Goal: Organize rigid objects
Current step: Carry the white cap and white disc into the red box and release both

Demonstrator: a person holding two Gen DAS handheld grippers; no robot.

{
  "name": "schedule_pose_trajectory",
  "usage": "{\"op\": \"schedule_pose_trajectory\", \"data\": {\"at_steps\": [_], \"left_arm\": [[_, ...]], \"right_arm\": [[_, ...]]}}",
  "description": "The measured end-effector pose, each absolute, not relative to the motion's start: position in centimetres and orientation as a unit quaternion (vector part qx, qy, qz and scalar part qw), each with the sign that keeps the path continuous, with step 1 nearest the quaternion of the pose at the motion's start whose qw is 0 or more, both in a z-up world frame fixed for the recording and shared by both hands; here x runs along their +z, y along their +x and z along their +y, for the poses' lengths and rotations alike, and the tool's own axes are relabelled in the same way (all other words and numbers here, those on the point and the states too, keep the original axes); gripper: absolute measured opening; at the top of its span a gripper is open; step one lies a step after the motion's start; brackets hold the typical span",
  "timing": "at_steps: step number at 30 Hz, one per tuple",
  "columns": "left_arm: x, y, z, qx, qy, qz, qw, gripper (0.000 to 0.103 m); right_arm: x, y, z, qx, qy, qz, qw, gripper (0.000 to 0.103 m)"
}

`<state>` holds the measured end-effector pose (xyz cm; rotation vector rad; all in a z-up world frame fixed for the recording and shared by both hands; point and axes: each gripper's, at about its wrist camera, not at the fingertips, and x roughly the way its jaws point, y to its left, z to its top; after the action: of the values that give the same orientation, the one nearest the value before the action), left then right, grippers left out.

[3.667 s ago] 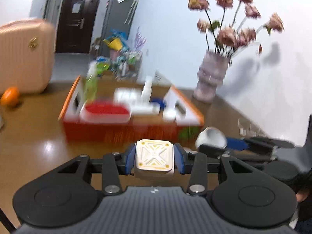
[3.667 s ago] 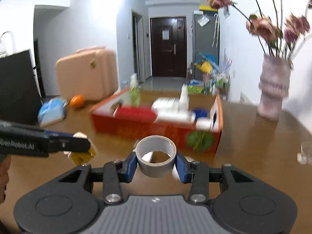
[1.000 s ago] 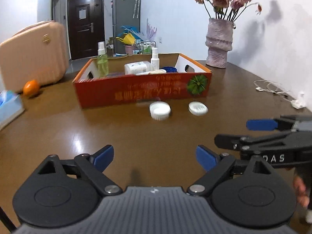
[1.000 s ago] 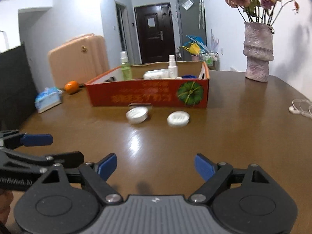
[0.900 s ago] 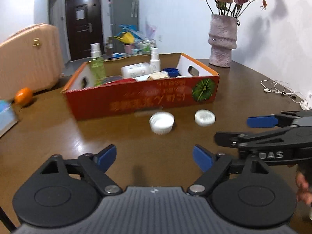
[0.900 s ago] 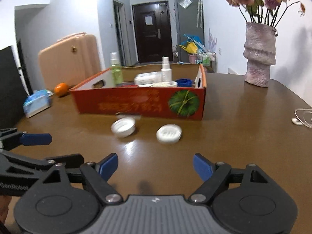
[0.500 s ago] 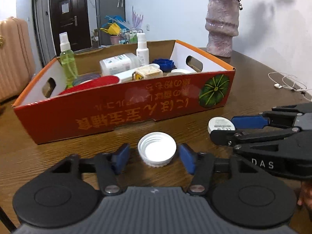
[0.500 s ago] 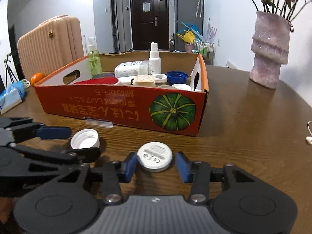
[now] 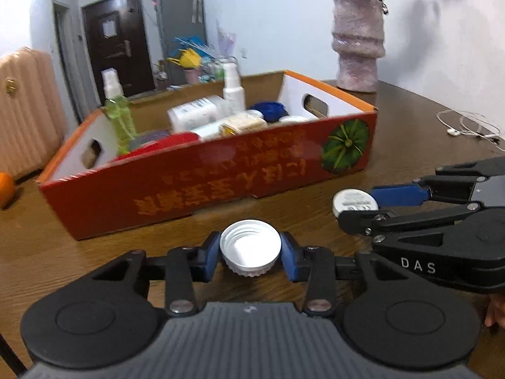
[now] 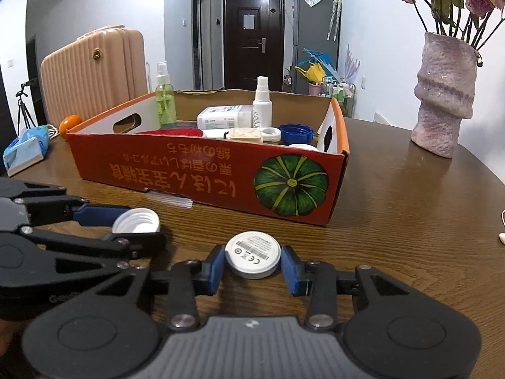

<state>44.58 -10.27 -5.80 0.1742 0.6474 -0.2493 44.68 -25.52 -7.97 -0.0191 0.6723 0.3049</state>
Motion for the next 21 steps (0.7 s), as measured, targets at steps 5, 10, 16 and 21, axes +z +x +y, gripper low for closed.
{"op": "schedule_pose_trajectory", "data": {"at_steps": [5, 10, 16, 21], "left_arm": [[-3.9, 41.6, -9.1, -0.092, 0.079, 0.286, 0.951, 0.041], [-2.9, 35.1, -5.6, -0.041, 0.023, 0.282, 0.958, 0.041], [-2.3, 27.2, -2.9, -0.023, 0.028, 0.275, 0.961, 0.041], [-1.1, 23.2, -2.1, -0.026, 0.018, 0.257, 0.966, 0.041]], "right_arm": [[-7.9, 44.1, -26.2, 0.116, 0.006, 0.331, 0.936, 0.038], [-6.7, 37.5, -26.4, 0.112, 0.039, 0.311, 0.943, 0.038], [-6.1, 28.8, -24.5, 0.137, 0.016, 0.313, 0.94, 0.038], [-4.6, 24.4, -23.1, 0.156, 0.005, 0.299, 0.941, 0.038]]}}
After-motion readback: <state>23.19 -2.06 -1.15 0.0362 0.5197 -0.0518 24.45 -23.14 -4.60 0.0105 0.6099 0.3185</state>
